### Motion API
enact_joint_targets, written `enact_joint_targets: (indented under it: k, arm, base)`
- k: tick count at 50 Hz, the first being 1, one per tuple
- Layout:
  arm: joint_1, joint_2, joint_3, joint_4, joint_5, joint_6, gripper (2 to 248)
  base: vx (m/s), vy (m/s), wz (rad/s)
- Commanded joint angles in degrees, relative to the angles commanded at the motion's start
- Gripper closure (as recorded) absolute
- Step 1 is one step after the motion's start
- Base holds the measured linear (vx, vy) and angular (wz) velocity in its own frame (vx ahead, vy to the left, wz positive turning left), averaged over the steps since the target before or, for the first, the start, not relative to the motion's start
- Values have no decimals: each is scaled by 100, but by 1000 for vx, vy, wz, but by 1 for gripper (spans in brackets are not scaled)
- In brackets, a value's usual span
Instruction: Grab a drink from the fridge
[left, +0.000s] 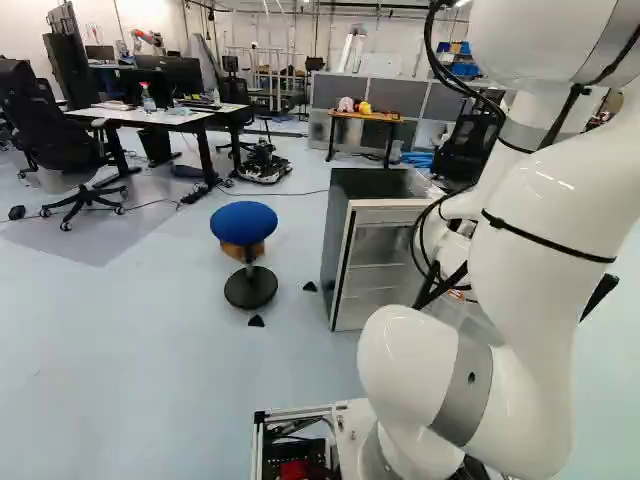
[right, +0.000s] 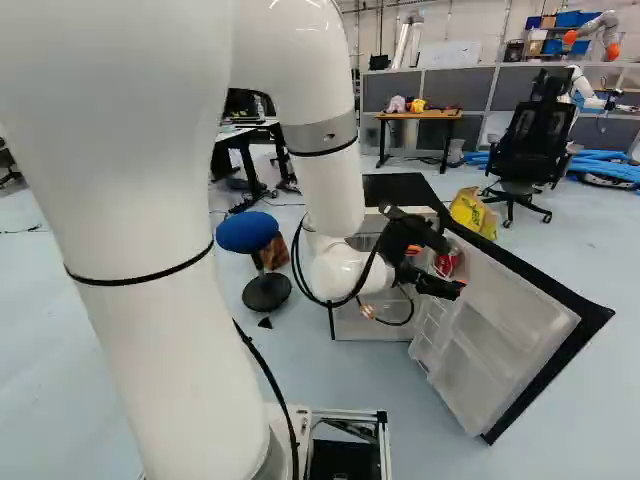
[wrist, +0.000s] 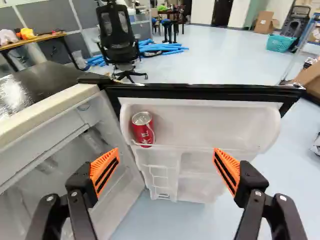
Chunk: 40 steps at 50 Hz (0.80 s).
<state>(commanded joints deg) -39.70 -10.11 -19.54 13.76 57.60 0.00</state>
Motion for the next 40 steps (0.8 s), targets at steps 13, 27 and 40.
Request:
enact_joint_targets:
  k: [13,27,40]
  arm:
    - [-63,374,425,-782,0,0,3]
    - [-148,791,877,-1625,0,0,3]
    - [-180,885,976,-2408,0,0,3]
  base:
    - [0,0,0]
    - [0,0,0]
    - [0,0,0]
